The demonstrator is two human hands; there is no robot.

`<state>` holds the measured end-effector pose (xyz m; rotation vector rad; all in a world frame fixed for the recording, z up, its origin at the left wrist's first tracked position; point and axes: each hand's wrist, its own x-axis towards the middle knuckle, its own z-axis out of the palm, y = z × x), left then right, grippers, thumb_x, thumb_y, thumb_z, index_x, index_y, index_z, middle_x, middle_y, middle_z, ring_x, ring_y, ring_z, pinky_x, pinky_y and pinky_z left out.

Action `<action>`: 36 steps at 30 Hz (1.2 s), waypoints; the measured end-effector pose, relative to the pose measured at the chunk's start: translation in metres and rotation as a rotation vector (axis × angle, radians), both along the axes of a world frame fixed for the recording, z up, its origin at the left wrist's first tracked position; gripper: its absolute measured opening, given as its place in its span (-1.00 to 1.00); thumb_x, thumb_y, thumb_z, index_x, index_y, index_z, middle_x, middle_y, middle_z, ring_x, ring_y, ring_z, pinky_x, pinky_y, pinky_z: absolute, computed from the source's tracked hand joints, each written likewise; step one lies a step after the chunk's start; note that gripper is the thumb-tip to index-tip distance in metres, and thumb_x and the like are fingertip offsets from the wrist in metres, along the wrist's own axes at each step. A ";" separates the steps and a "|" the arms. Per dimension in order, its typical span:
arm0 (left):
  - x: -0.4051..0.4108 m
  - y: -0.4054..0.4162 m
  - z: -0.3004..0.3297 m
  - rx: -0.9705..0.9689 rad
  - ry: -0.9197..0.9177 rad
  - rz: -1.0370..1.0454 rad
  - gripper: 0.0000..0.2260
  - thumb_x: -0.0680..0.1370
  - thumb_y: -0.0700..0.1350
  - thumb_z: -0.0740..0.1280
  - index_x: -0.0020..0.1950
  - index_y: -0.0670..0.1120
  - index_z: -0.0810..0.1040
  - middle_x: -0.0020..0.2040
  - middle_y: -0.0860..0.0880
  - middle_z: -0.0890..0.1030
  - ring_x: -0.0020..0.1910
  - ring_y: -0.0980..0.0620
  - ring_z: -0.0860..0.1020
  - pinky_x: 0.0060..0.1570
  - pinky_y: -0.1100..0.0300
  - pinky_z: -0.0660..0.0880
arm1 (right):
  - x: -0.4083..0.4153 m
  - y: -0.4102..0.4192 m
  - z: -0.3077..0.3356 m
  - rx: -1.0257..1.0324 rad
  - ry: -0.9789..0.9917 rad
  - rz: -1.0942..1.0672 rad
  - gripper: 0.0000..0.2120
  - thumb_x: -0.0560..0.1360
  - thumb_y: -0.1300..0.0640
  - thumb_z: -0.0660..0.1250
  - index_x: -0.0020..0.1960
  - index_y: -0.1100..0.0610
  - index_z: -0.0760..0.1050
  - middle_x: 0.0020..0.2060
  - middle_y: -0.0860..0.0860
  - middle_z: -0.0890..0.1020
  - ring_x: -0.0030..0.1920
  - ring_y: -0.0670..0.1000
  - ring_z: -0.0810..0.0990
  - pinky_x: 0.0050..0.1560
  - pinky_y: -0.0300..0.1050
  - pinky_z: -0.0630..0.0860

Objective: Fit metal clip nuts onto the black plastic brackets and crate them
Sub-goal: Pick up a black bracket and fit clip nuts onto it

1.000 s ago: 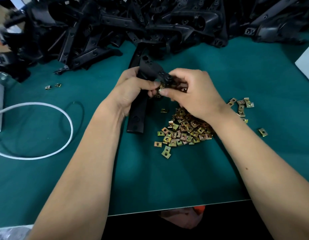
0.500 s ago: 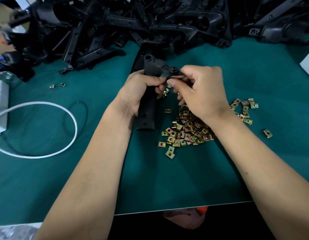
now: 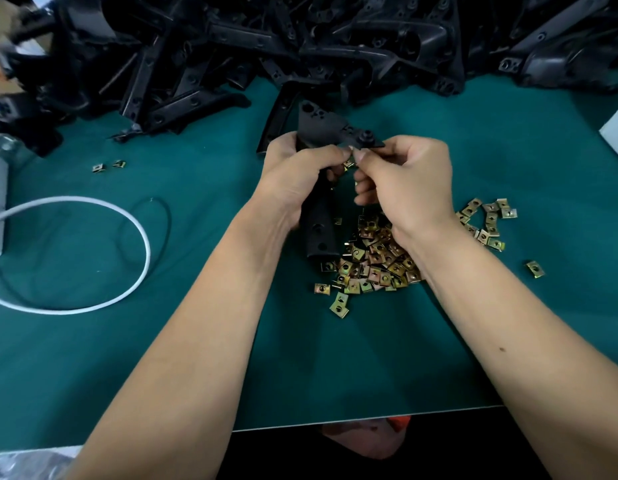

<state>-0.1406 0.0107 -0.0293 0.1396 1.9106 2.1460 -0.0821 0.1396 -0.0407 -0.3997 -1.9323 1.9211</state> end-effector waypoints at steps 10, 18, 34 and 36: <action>0.002 -0.005 -0.005 0.106 0.102 -0.027 -0.74 0.46 -0.46 0.46 0.09 -0.24 0.57 -0.14 -0.10 0.69 -0.24 0.06 0.64 -0.23 0.25 0.54 | 0.000 0.007 0.004 0.161 0.024 0.114 -0.81 0.61 0.29 0.33 -0.15 0.30 0.61 -0.42 0.06 0.64 -0.50 0.01 0.57 -0.52 -0.16 0.52; 0.002 -0.006 -0.004 0.142 0.030 0.000 -0.80 0.49 -0.45 0.41 0.01 -0.21 0.57 -0.17 -0.13 0.66 -0.28 0.02 0.59 -0.32 0.24 0.51 | -0.001 0.008 0.000 0.452 0.029 0.164 -0.84 0.64 0.14 0.32 -0.04 0.21 0.60 -0.35 0.01 0.63 -0.44 -0.08 0.58 -0.45 -0.13 0.52; -0.037 -0.069 0.000 0.097 -0.038 0.159 -0.83 0.50 -0.45 0.38 -0.14 -0.19 0.55 -0.27 -0.09 0.64 -0.44 0.08 0.51 -0.45 0.32 0.40 | 0.004 0.035 0.006 0.391 -0.070 0.233 -0.80 0.63 0.13 0.33 -0.15 0.14 0.60 -0.42 -0.09 0.56 -0.40 -0.10 0.43 -0.33 -0.16 0.35; -0.030 -0.058 -0.001 0.026 0.001 -0.070 -0.82 0.49 -0.46 0.40 -0.07 -0.20 0.54 -0.28 -0.07 0.64 -0.43 0.08 0.52 -0.45 0.33 0.42 | 0.002 0.026 0.005 0.342 -0.046 0.242 -0.83 0.61 0.14 0.35 -0.14 0.09 0.64 -0.38 -0.04 0.60 -0.37 -0.03 0.47 -0.41 -0.15 0.38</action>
